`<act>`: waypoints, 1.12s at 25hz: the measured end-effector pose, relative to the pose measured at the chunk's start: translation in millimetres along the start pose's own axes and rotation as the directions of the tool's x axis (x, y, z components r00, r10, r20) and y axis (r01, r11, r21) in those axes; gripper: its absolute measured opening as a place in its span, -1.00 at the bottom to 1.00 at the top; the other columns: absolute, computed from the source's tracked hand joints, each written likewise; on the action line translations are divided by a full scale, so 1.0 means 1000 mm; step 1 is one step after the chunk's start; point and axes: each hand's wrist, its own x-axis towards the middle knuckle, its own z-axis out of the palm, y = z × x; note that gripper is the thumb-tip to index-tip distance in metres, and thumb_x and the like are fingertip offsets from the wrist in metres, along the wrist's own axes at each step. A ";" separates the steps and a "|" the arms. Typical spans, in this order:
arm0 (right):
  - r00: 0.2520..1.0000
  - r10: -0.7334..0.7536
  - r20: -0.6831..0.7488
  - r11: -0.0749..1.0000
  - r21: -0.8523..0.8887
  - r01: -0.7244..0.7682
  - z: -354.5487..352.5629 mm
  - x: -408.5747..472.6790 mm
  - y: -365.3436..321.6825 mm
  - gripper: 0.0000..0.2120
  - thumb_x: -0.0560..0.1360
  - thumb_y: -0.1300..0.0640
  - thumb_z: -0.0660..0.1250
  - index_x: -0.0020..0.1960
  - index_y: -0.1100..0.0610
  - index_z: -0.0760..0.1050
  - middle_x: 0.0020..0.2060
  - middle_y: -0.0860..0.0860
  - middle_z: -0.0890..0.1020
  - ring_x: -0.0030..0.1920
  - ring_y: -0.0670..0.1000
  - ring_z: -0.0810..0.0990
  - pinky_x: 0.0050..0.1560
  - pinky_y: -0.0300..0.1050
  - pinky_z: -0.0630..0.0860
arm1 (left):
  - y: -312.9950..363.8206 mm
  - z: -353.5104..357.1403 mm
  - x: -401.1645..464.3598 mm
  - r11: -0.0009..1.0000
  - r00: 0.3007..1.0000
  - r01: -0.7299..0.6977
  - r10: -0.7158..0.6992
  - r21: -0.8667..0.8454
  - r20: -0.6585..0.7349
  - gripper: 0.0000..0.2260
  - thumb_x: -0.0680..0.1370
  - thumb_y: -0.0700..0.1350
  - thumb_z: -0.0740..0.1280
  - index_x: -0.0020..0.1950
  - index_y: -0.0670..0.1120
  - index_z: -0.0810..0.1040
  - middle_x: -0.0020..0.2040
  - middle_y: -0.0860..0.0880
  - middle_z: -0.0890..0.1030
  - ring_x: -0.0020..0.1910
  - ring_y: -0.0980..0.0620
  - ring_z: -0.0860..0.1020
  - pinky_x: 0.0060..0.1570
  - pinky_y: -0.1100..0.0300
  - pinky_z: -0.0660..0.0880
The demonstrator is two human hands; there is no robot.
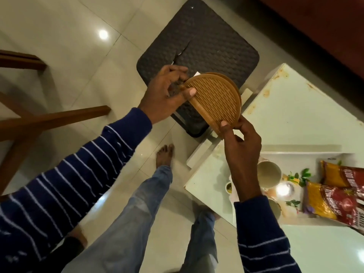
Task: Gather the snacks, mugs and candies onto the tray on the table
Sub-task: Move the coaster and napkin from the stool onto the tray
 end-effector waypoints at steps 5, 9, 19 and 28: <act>0.991 -0.090 -0.102 0.984 0.143 0.104 -0.085 -0.034 0.022 -0.69 0.46 0.17 0.50 0.11 0.10 0.43 0.02 0.05 0.62 0.06 0.01 0.66 0.02 -0.01 0.66 | 0.064 0.047 0.003 0.983 0.912 -0.186 0.177 -0.013 0.370 -0.64 0.58 -0.08 0.35 0.34 -0.18 0.47 0.24 -0.04 0.56 0.23 0.10 0.53 0.21 0.26 0.48; 0.971 -0.059 -0.232 0.984 0.152 0.097 -0.165 -0.058 0.075 -0.35 0.37 0.24 0.59 0.28 0.06 0.27 0.14 0.19 0.59 0.15 0.08 0.66 0.17 0.10 0.62 | 0.115 0.128 -0.007 0.951 0.792 -0.309 0.262 -0.007 0.552 -0.66 0.52 -0.17 0.42 0.24 -0.20 0.42 0.24 -0.06 0.54 0.23 0.11 0.50 0.21 0.38 0.43; 0.916 0.011 -0.401 0.988 -0.137 -0.072 -0.225 -0.083 0.208 -0.48 0.37 0.06 0.60 0.23 0.21 0.52 0.09 0.10 0.62 0.08 0.05 0.60 0.10 -0.06 0.57 | 0.152 0.313 -0.023 0.705 0.526 -0.644 0.124 0.298 0.841 -0.55 0.51 -0.23 0.39 0.37 -0.01 0.42 0.25 -0.09 0.53 0.21 -0.11 0.48 0.19 -0.06 0.44; 0.926 0.007 -0.377 0.990 -0.128 -0.060 -0.200 -0.061 0.254 -0.50 0.40 0.10 0.57 0.26 0.14 0.46 0.14 0.10 0.56 0.13 0.06 0.54 0.10 -0.10 0.51 | 0.118 0.341 -0.018 0.659 0.586 -0.607 -0.006 0.444 0.810 -0.53 0.49 -0.29 0.34 0.33 0.07 0.46 0.24 -0.12 0.52 0.14 -0.17 0.54 0.07 -0.06 0.52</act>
